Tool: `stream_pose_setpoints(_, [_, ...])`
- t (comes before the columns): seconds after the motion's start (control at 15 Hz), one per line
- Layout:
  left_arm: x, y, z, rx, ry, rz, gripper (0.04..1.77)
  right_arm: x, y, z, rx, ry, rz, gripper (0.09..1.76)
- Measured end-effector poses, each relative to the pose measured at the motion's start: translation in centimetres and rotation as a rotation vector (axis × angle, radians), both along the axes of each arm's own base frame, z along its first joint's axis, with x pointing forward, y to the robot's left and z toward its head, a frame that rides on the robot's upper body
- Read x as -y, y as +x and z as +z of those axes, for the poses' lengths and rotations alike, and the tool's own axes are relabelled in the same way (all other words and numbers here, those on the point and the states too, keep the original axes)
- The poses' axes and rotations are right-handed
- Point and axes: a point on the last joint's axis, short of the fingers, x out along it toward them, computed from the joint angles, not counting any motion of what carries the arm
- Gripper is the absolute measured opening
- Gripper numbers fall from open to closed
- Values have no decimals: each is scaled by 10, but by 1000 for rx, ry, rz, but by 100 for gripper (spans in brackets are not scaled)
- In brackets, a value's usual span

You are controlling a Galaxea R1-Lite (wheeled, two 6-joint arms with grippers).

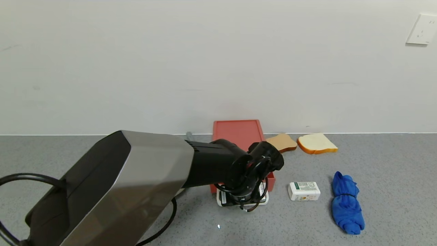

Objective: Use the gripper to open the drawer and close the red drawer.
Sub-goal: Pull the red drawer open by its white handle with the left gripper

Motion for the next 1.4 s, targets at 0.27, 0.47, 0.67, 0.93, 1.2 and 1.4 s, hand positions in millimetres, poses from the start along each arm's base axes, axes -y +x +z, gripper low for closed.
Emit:
stream_pose_setpoints(0.27, [1, -14, 0, -33, -1, -11, 11, 0, 0, 0, 0, 0, 0, 170])
stream_pose_setpoints(0.47, [1, -25, 1, -51, 12, -30, 11, 0, 0, 0, 0, 0, 0, 170])
stream_pose_setpoints(0.67, [2, -32, 0, -58, 22, -45, 11, 0, 0, 0, 0, 0, 0, 170])
stream_pose_setpoints(0.93, [2, -41, 0, -69, 30, -53, 11, 0, 0, 0, 0, 0, 0, 170])
stream_pose_setpoints(1.2, [2, -47, 3, -71, 27, -53, 11, 0, 0, 0, -1, 0, -1, 170])
stream_pose_setpoints(1.4, [1, -50, 8, -64, 20, -57, 11, 0, 0, 0, -1, 0, 0, 170])
